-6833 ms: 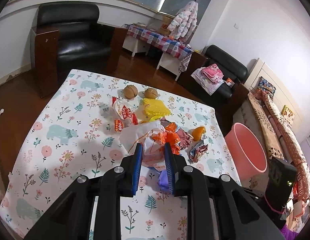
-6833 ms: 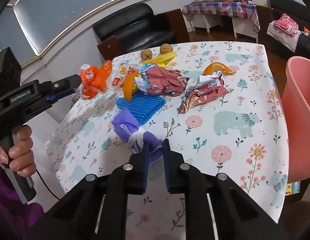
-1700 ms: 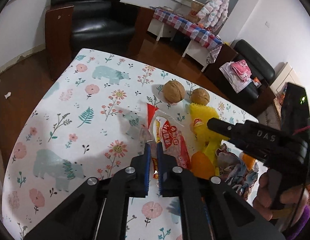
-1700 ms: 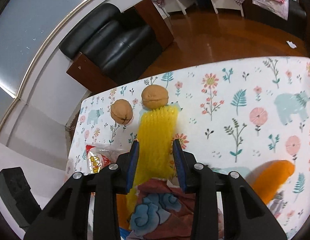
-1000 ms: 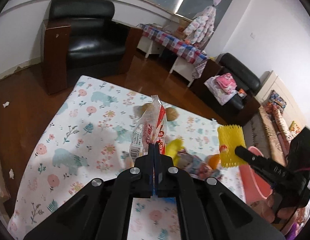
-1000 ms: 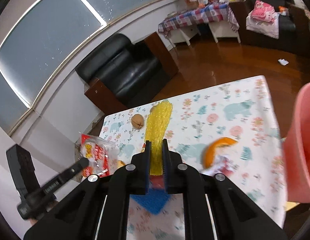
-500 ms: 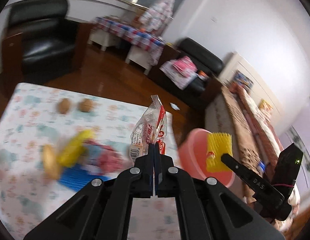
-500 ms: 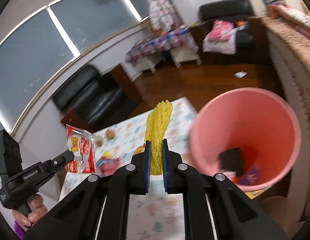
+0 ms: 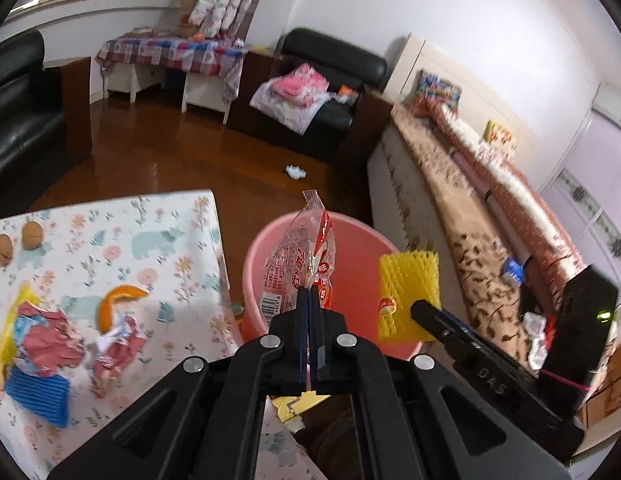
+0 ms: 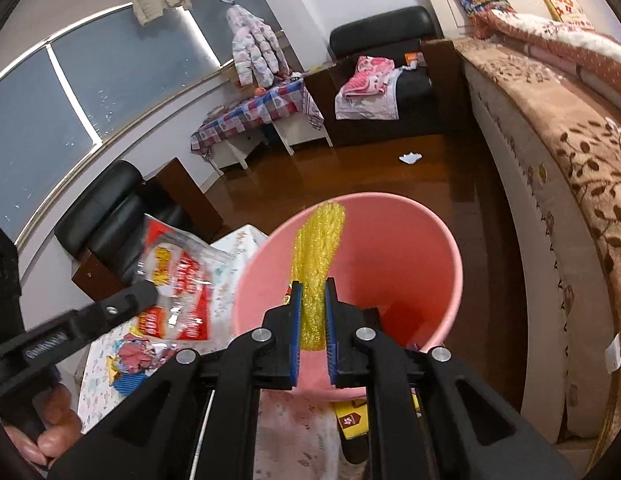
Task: Collect trash
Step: 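Carry both items over the pink bucket and open both tools, then move both tools back over the table, then grasp the yellow plastic bag with the left tool while the right reaches toward the blue mesh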
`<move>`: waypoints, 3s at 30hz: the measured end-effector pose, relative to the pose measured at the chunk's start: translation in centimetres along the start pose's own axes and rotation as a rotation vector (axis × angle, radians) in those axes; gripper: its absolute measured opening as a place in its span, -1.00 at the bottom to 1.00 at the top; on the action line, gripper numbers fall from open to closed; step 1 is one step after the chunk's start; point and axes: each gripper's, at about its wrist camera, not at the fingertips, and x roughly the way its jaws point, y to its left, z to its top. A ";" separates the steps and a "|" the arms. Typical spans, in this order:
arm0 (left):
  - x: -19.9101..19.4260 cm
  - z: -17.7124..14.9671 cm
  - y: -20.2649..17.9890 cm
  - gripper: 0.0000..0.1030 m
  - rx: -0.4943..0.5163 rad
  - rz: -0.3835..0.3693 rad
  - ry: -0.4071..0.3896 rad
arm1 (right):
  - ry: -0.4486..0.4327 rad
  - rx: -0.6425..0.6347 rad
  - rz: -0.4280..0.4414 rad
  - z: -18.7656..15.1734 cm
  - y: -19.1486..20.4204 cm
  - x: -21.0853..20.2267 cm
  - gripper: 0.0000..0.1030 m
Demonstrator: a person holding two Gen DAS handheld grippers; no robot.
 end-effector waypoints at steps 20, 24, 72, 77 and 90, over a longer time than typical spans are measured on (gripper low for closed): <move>7.2 -1.3 2.7 -0.63 -0.099 0.082 0.143 | 0.173 -0.027 0.046 -0.4 -0.1 6.3 -0.36; 6.2 -1.1 3.1 -0.60 -0.111 0.051 0.126 | 0.182 -0.054 0.037 -0.4 0.5 6.9 -0.34; -15.8 -8.1 26.2 -0.60 -0.208 0.339 -0.140 | 0.103 -0.186 0.116 -7.9 17.0 -0.1 -0.34; -13.9 -8.2 28.1 -0.86 -0.241 0.294 -0.081 | 0.132 -0.172 0.096 -8.4 17.2 1.1 -0.34; -6.0 -5.8 27.0 -0.32 -0.158 0.274 0.056 | 0.211 -0.242 0.200 -9.7 18.8 3.3 -0.34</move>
